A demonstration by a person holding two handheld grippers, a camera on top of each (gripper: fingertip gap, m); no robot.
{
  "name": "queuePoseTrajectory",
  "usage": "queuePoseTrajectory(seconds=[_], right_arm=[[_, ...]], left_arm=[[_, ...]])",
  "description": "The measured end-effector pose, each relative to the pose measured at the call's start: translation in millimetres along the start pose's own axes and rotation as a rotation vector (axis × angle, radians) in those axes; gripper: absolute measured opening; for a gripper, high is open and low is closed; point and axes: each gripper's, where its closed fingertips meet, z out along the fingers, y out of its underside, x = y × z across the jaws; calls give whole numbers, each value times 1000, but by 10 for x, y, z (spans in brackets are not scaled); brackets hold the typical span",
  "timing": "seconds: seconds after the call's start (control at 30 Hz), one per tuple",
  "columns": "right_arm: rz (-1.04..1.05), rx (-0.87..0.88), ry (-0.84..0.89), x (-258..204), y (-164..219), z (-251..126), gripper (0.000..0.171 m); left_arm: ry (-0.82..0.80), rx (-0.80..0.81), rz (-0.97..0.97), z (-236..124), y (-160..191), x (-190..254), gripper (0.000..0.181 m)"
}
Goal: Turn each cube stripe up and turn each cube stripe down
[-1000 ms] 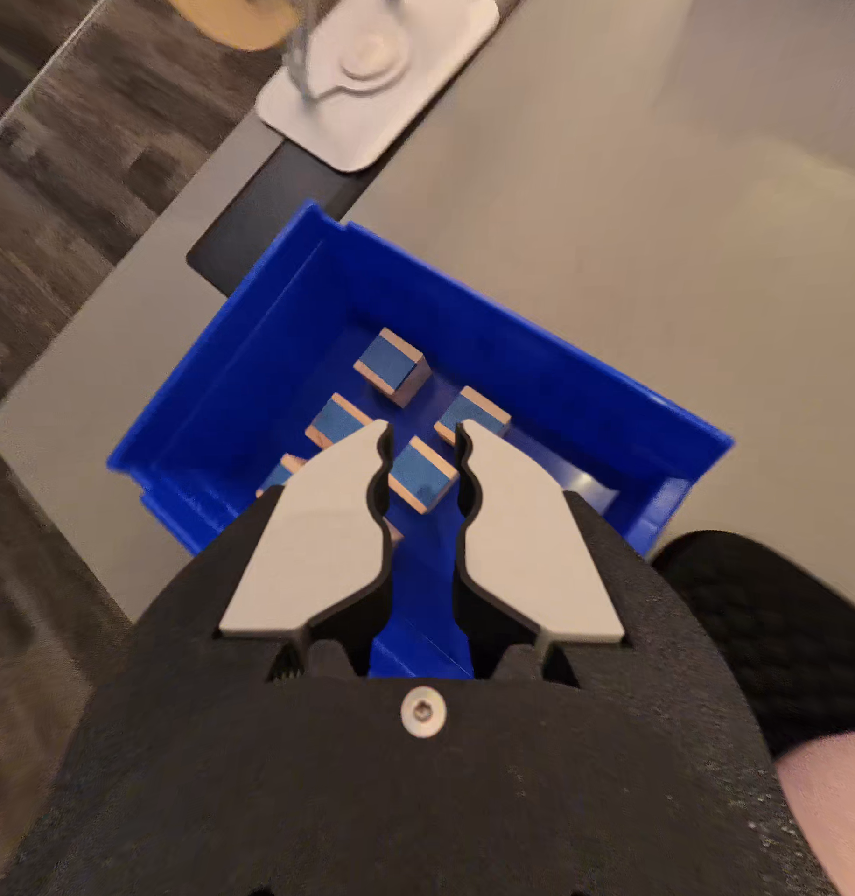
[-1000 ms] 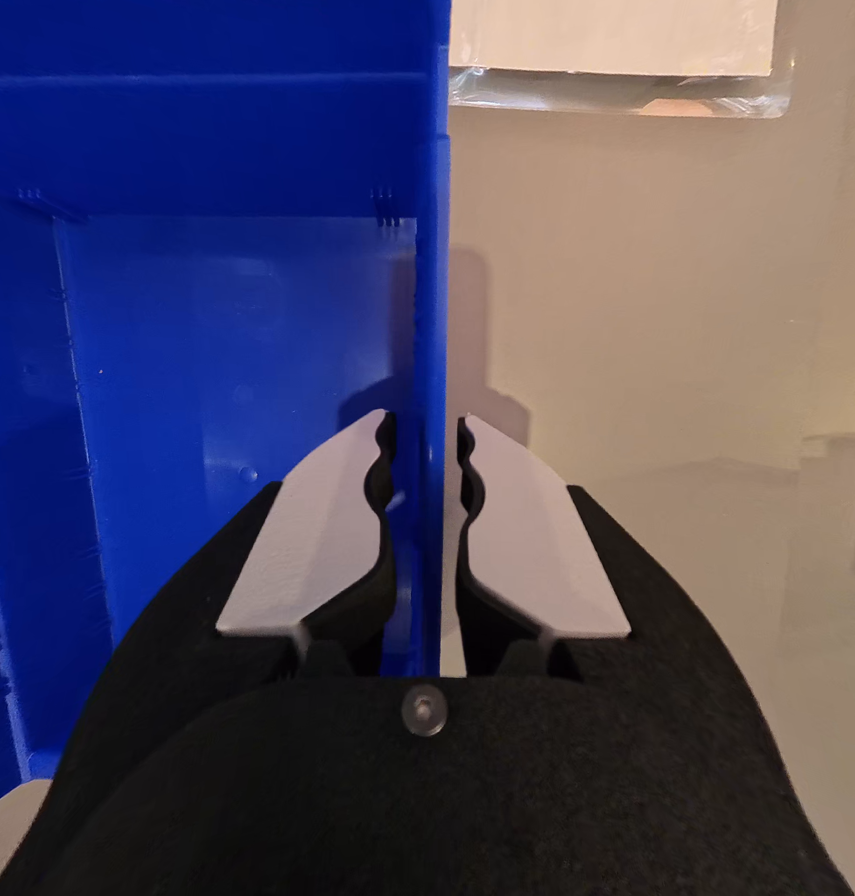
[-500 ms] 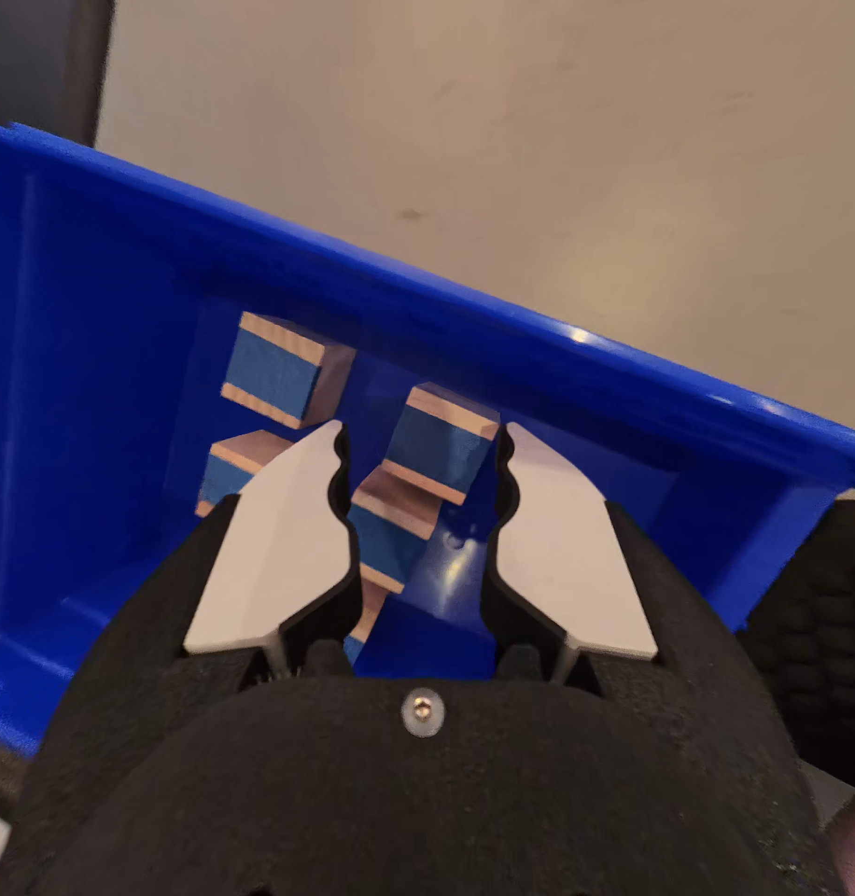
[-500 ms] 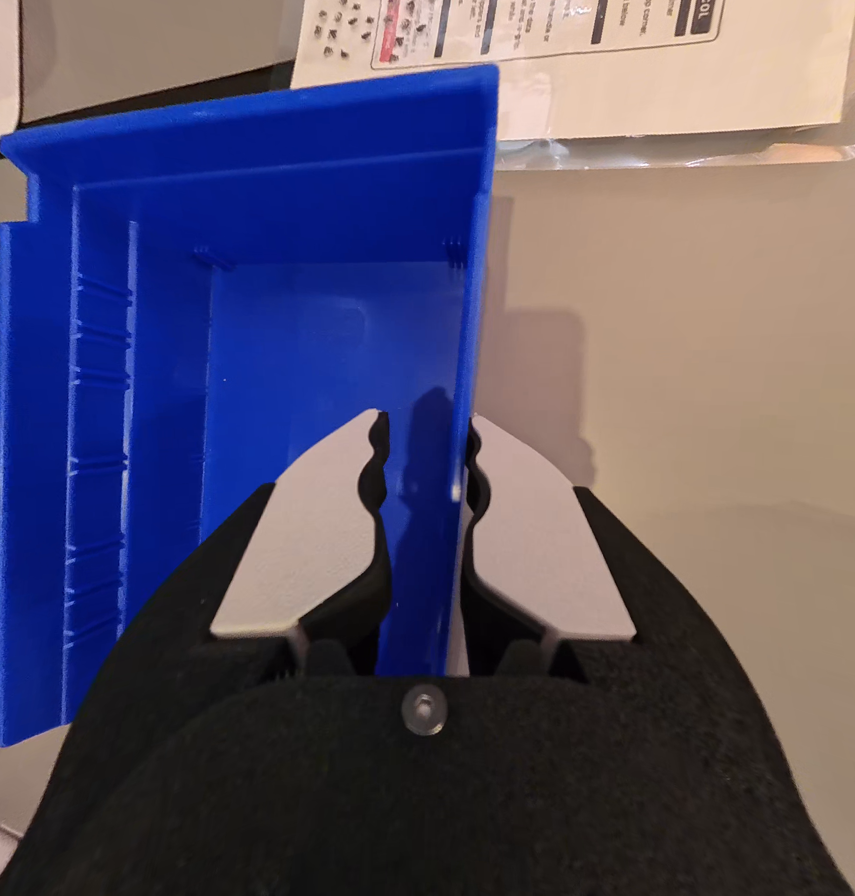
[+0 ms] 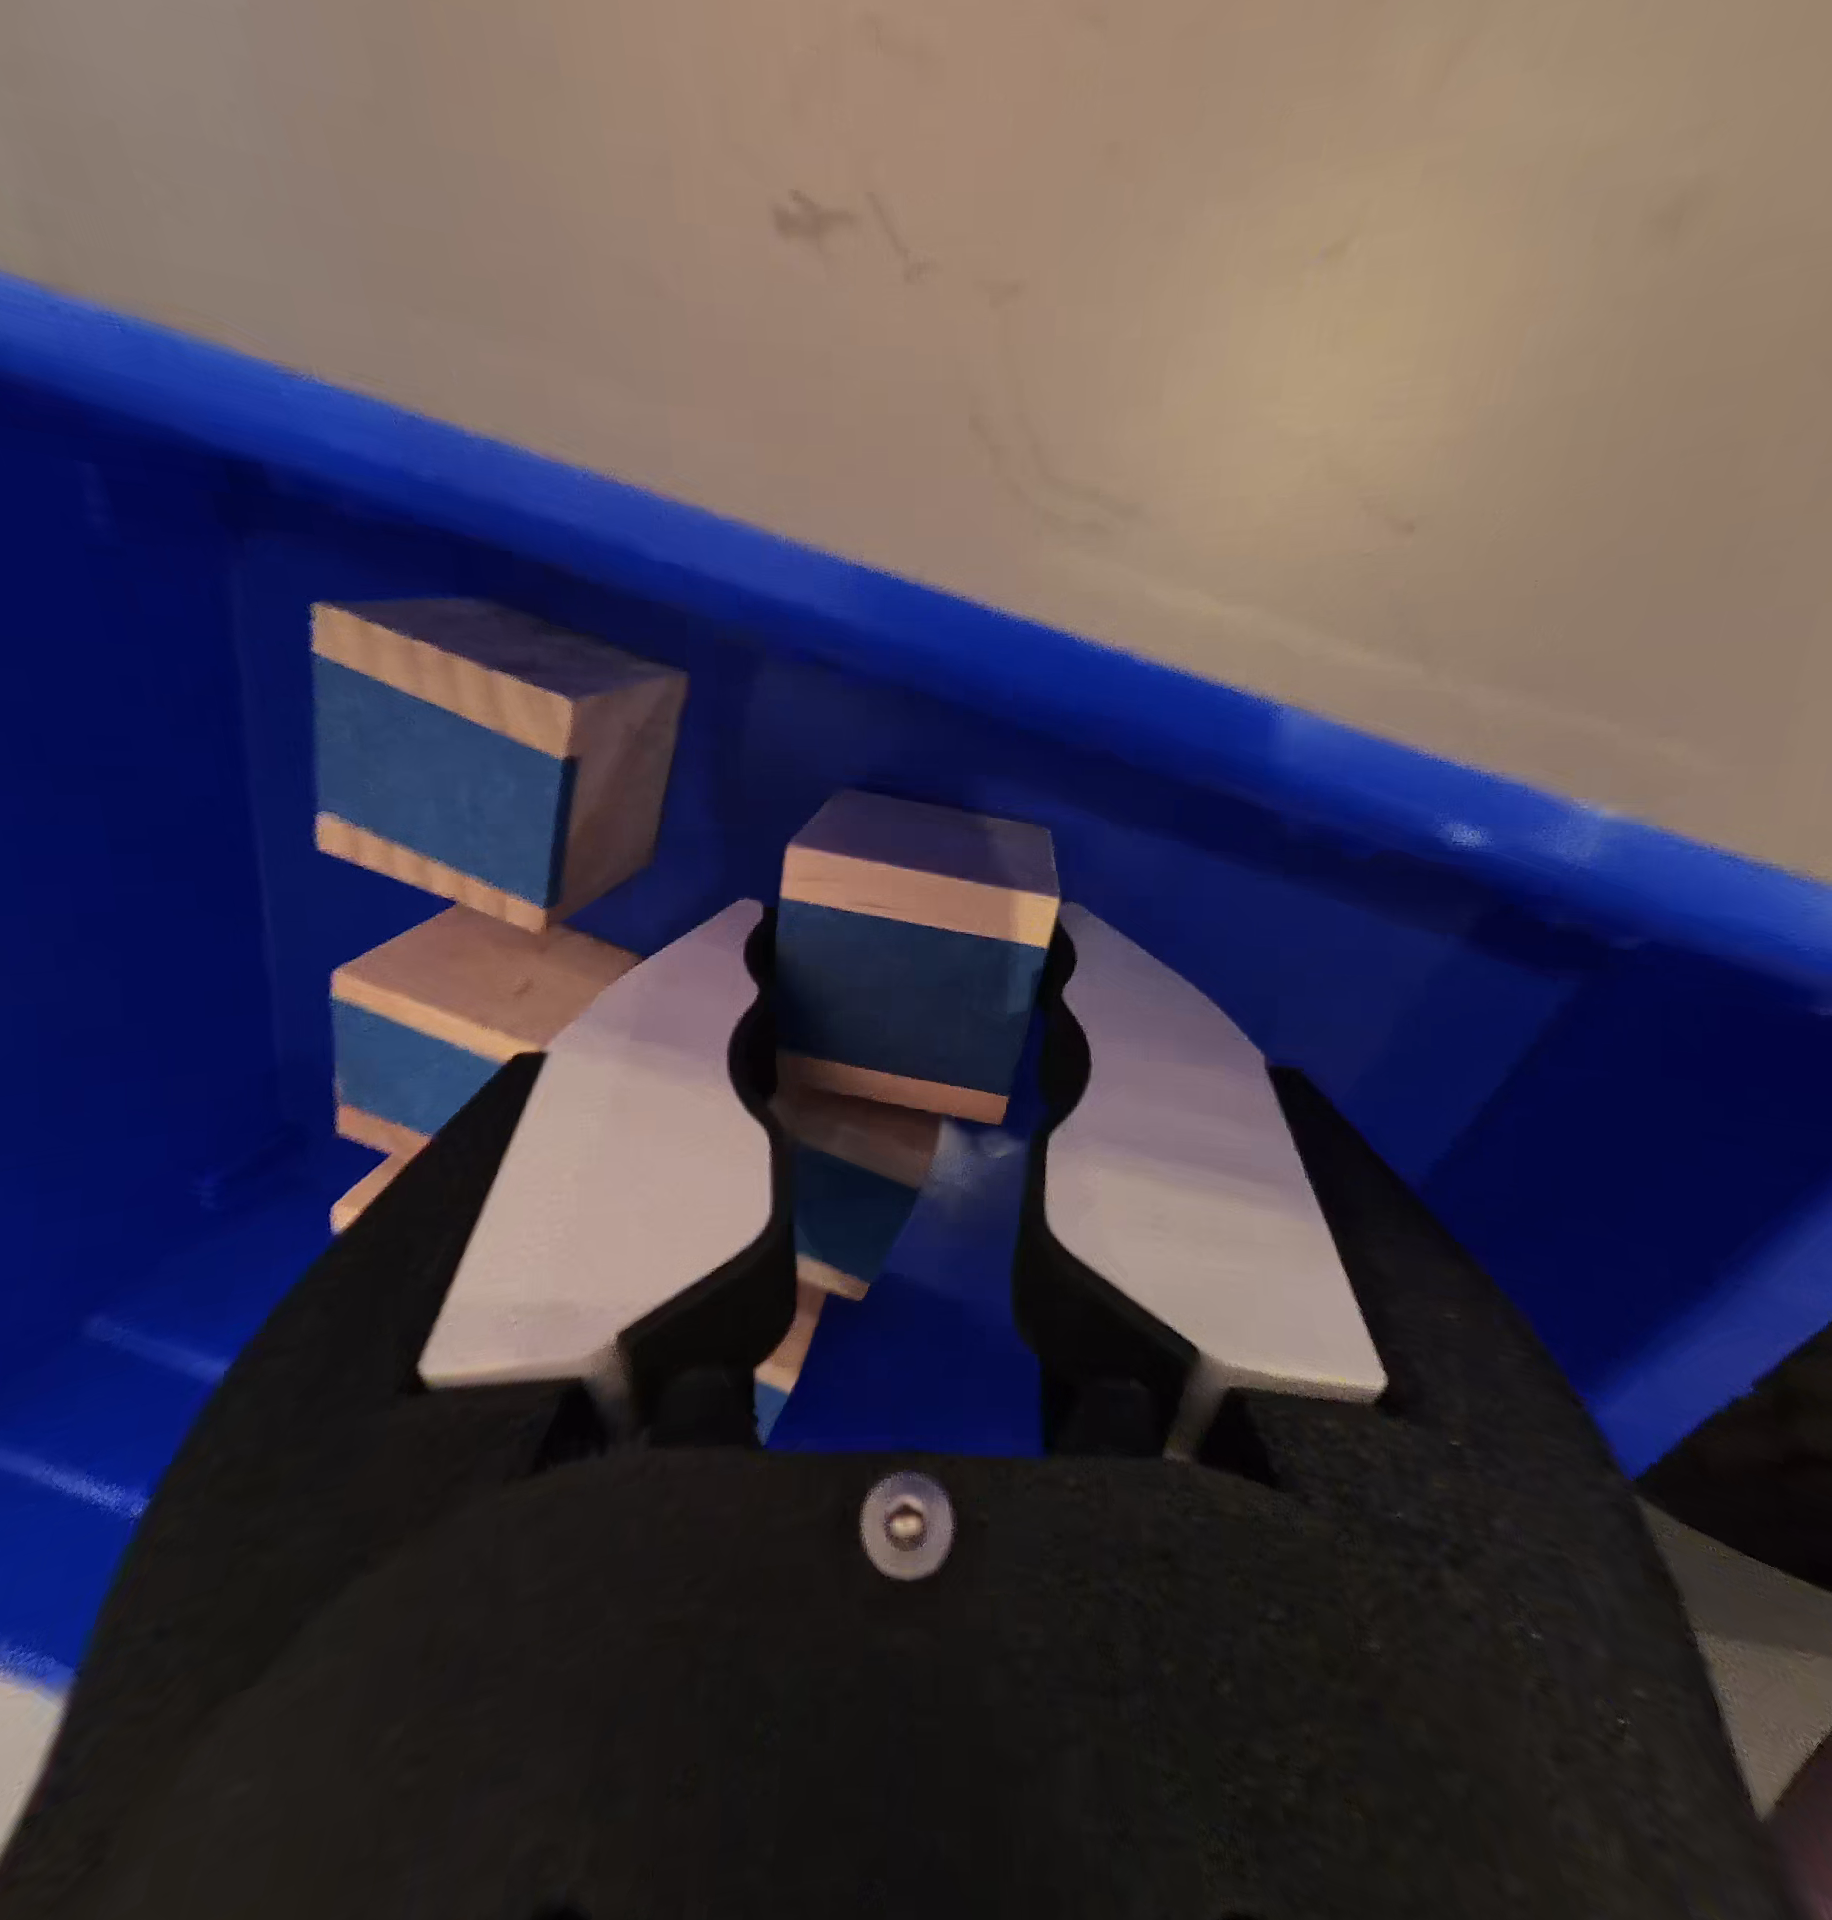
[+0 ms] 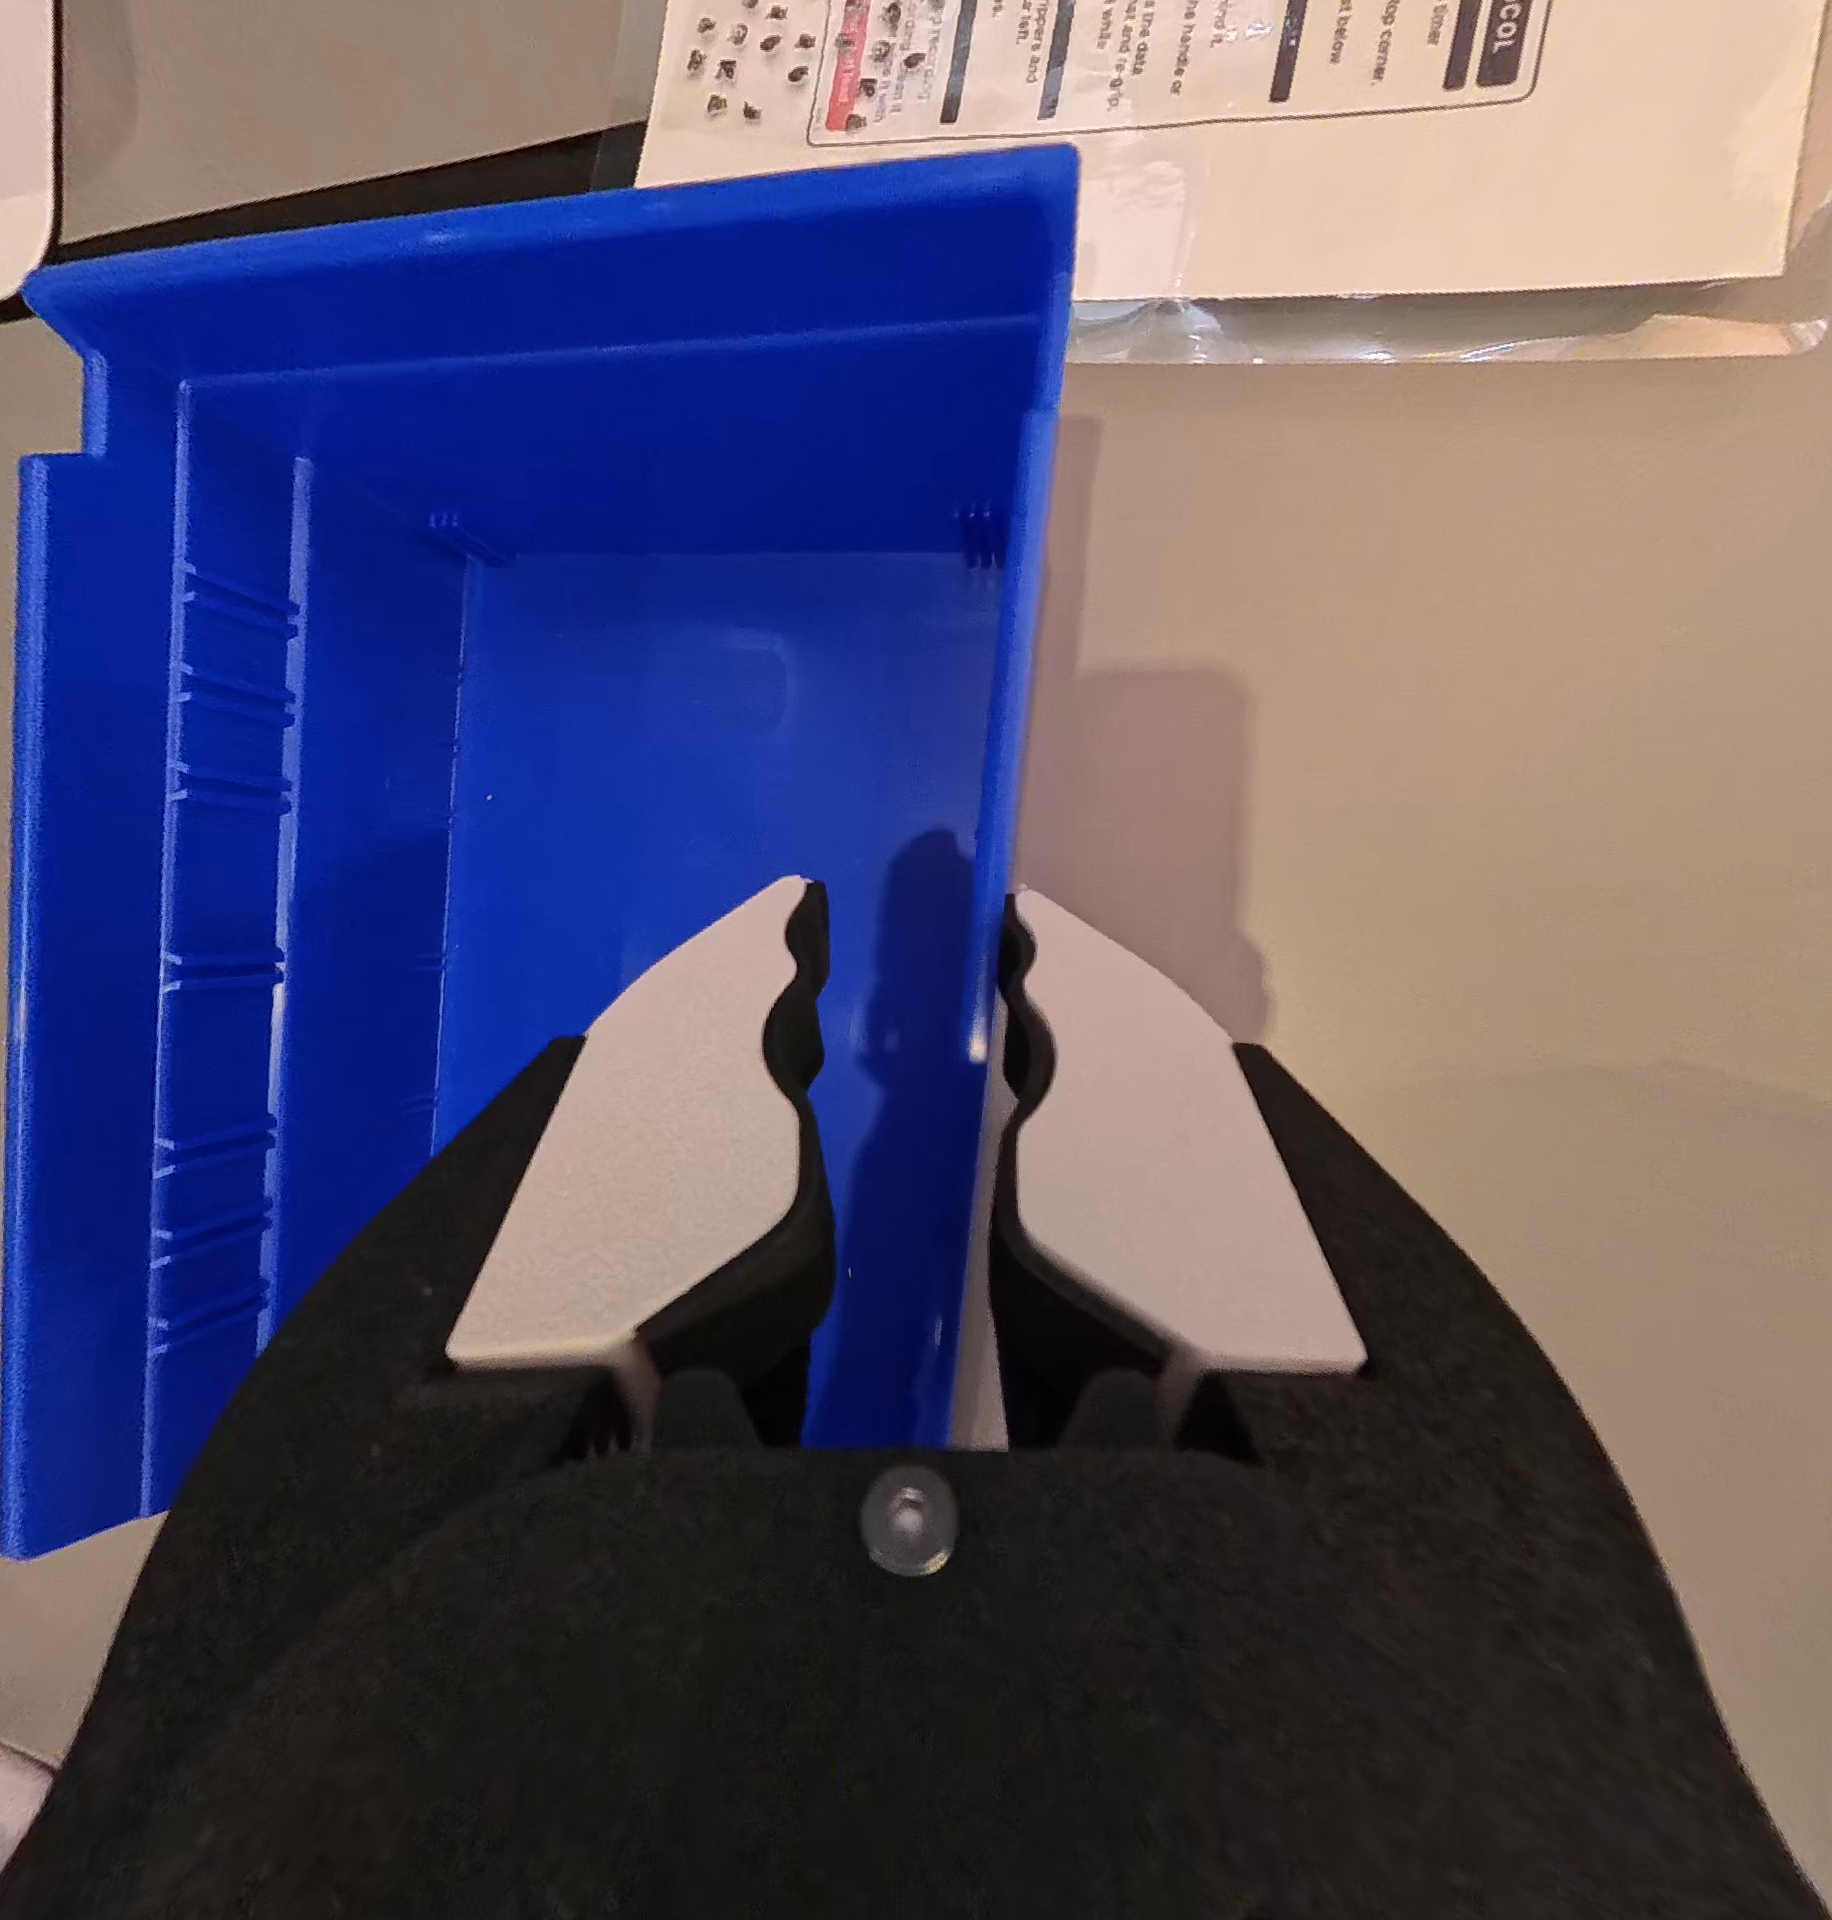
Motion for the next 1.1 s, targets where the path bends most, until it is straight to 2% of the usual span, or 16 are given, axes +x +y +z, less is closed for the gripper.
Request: queuePoseTrajectory(seconds=[0.07,0.17,0.27,0.33,0.43,0.57,0.63,0.73,0.8,0.9,1.0,1.1], right_arm=[[-4,18,15,-1,-29,-59,31],[-27,87,61,-32,-142,-247,30],[-114,240,75,-266,-385,-563,31],[-221,371,79,-548,-576,-822,34],[-495,591,-44,-1341,-770,-1157,38],[-842,884,-330,-2694,-680,-1413,50],[-984,993,-503,-3358,-428,-1423,52],[-1178,1010,-658,-4104,52,-1205,62],[-1311,1043,-647,-4413,326,-1004,65],[-1449,1104,-529,-4654,560,-737,72],[-1455,1221,-466,-4762,641,-720,75],[-1475,1320,-389,-4787,676,-746,70]], left_arm=[[-28,37,-22,-104,-26,-48,47],[-60,175,-76,-394,-111,-114,47],[-169,297,-121,-800,-121,-234,48],[-228,411,-143,-1112,-222,-258,48],[-267,614,-145,-1554,-581,-200,47],[-94,832,-112,-1867,-1272,191,47],[8,899,-120,-1918,-1593,385,47],[203,979,-136,-1963,-1952,696,47],[317,1012,-144,-1989,-2102,870,47],[435,1026,-134,-1998,-2245,1086,47],[527,1035,-146,-2001,-2353,1235,47],[637,1056,-156,-2034,-2432,1360,47]])
